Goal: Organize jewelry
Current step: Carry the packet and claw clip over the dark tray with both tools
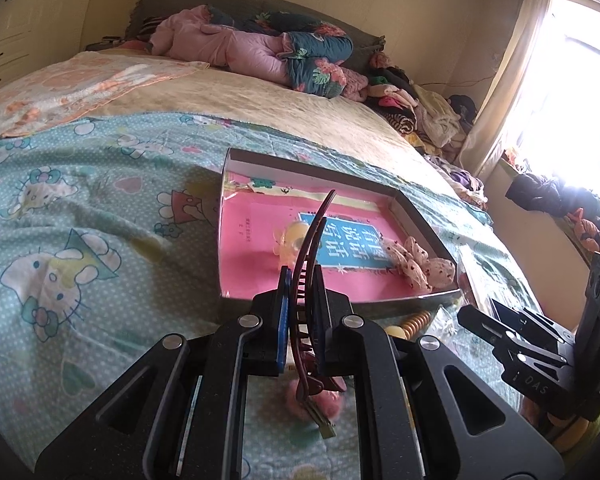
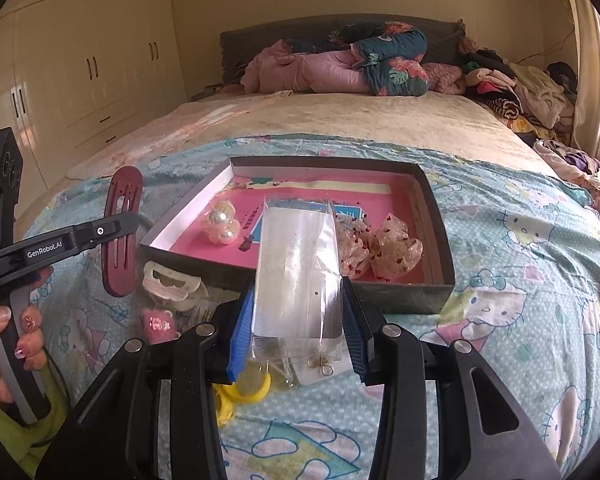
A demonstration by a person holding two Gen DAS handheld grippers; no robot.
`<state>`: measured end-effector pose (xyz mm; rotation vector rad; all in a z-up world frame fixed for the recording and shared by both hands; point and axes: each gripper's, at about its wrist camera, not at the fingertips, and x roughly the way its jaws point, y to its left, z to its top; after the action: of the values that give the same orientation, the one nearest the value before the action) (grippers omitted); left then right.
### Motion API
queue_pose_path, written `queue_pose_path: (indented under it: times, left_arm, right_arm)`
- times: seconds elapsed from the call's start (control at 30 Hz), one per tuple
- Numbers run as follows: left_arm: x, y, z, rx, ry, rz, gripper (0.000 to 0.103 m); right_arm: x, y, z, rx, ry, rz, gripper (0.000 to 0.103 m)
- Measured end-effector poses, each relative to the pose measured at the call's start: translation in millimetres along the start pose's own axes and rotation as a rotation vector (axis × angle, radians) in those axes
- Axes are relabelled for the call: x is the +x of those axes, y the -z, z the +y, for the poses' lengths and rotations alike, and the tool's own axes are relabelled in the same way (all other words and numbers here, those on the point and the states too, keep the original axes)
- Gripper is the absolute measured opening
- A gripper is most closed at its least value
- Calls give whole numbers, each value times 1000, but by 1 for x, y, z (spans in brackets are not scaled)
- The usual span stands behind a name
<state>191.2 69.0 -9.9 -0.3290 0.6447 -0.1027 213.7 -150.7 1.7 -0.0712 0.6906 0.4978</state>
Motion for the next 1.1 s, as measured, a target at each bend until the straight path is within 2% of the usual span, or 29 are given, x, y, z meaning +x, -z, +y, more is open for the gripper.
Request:
queue_pose_path:
  times: [0.6,0.87,1.1]
  left_arm:
    - [40,-26,-32,97,-5,2,4]
    - [69,-33,-49,148,-2,32,4]
    - [95,-32,-63,190,-14,76,4]
  right_arm:
    - [18,-38,-44,23,94,-38,39]
    - [32,-45,-63,33,124,-18,39]
    - [47,-49,-80,58,115,6,39]
